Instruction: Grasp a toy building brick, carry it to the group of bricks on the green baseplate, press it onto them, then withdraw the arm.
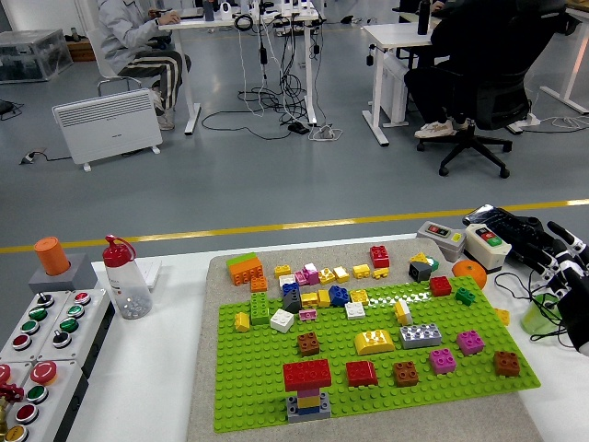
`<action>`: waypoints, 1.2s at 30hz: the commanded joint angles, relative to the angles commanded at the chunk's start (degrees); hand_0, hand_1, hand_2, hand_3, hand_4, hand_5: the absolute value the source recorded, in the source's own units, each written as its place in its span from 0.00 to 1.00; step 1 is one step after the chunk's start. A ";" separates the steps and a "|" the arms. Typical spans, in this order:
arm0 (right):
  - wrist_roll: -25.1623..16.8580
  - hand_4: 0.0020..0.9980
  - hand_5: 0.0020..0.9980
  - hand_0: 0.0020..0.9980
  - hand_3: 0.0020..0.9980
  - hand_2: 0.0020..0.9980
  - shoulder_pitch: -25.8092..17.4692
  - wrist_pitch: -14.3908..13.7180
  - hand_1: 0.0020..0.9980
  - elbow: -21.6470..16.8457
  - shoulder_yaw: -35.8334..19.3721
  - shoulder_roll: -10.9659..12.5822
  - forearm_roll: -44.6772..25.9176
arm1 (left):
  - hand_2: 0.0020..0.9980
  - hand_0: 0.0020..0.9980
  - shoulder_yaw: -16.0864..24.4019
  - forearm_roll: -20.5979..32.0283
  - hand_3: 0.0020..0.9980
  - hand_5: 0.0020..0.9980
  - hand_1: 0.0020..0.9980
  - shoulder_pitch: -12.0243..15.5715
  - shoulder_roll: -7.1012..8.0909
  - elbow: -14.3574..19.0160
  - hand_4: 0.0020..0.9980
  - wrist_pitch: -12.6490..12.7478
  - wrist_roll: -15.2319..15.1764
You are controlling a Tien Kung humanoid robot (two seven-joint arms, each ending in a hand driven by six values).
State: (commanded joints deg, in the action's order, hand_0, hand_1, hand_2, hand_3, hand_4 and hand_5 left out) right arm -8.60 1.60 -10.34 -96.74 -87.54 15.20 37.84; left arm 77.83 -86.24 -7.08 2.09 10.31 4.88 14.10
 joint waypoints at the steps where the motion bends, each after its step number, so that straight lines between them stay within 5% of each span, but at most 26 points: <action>1: 0.05 0.53 0.40 0.80 0.78 0.81 -0.14 0.20 0.78 0.10 -0.25 -0.04 -2.27 | 0.68 0.65 0.02 -0.11 0.58 1.00 0.69 0.07 -0.04 0.00 0.29 -0.03 0.02; 18: 0.33 0.53 0.45 0.80 0.76 0.80 -1.32 0.44 0.78 0.95 -0.37 0.03 -31.21 | 0.68 0.65 0.03 -1.13 0.58 1.00 0.69 0.70 -0.38 0.00 0.29 -0.50 0.09; 36: 1.84 0.52 0.47 0.79 0.73 0.75 -1.47 0.85 0.77 1.20 -0.94 0.08 -35.24 | 0.68 0.65 0.54 -2.01 0.58 1.00 0.69 0.34 -0.21 0.00 0.29 -0.57 -0.08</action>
State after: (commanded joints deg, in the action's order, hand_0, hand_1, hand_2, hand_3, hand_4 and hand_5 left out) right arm -6.75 0.13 -9.49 -95.54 -88.49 15.28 2.60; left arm 78.37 -88.26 -6.73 1.88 10.31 4.32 14.01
